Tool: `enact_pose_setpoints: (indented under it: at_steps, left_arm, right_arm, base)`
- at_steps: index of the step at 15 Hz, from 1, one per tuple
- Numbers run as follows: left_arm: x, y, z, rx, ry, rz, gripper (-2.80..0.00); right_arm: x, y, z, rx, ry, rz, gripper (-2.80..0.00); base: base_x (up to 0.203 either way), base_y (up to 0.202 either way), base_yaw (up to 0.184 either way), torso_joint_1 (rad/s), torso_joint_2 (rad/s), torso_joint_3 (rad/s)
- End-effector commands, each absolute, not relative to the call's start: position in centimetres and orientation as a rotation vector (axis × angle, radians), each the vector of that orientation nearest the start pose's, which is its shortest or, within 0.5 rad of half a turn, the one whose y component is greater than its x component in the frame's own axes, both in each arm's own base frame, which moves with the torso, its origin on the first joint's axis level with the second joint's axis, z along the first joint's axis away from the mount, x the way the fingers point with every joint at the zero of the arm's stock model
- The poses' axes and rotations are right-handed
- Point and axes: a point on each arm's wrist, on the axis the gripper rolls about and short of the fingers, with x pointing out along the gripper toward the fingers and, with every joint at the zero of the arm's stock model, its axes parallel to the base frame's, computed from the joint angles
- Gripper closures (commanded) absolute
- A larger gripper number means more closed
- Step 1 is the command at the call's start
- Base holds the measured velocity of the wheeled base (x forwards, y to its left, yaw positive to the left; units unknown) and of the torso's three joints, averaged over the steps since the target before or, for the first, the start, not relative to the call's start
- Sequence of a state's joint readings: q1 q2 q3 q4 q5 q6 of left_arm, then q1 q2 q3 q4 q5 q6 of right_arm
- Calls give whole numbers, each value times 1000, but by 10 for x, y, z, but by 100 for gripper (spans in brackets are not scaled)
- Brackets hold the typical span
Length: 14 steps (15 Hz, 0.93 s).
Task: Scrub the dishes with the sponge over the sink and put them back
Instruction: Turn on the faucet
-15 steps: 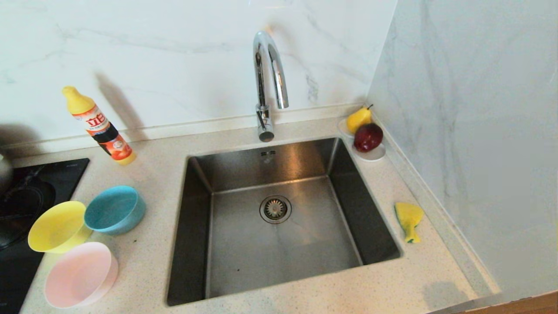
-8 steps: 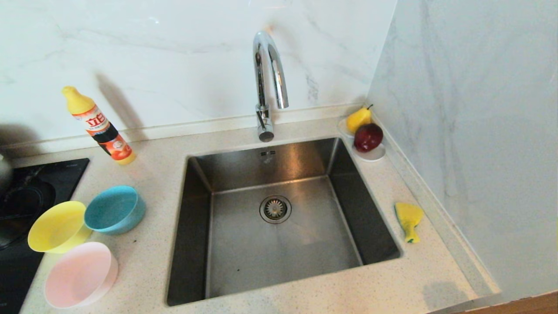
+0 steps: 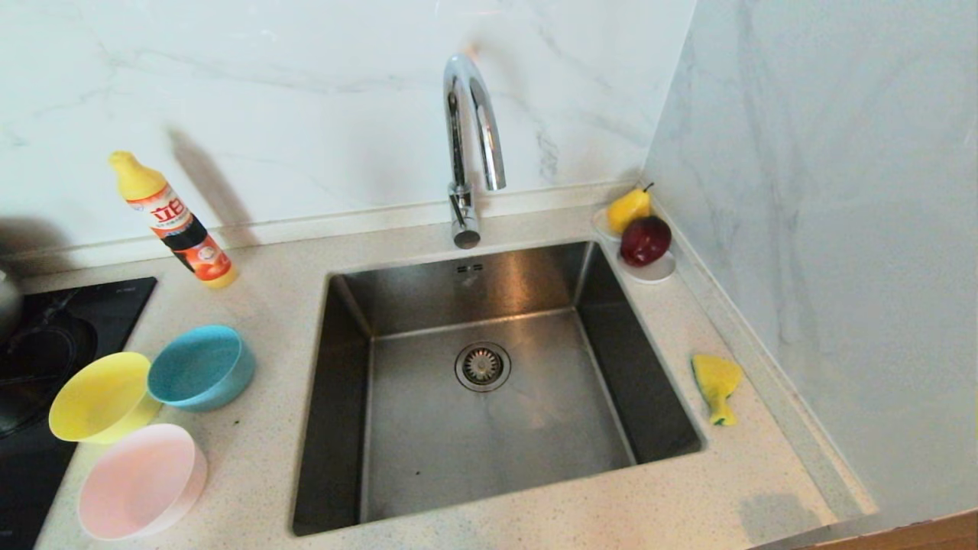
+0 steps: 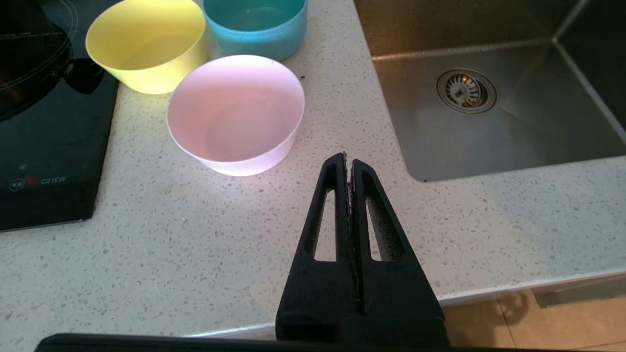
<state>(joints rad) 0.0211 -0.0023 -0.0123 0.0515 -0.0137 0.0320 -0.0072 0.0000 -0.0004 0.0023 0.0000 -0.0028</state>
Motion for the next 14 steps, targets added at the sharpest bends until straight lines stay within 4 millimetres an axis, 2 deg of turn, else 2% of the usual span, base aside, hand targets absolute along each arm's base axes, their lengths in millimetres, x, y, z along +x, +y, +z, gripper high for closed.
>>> enact_pose_setpoints:
  at_steps: [1, 12, 14]
  left_arm:
    - [-24, -1, 74, 30, 42, 7, 0]
    - [-24, -1, 74, 31, 42, 7, 0]
    - [-24, -1, 74, 31, 42, 7, 0]
  right_arm:
    - [-23, 0, 75, -8, 2, -8, 0]
    - [-24, 1, 76, -93, 14, 23, 0]
    - [-31, 1, 98, -89, -54, 30, 0]
  base:
    - [0, 0, 0, 0, 0, 0]
    - [0, 0, 0, 0, 0, 0]
    - [0, 0, 0, 0, 0, 0]
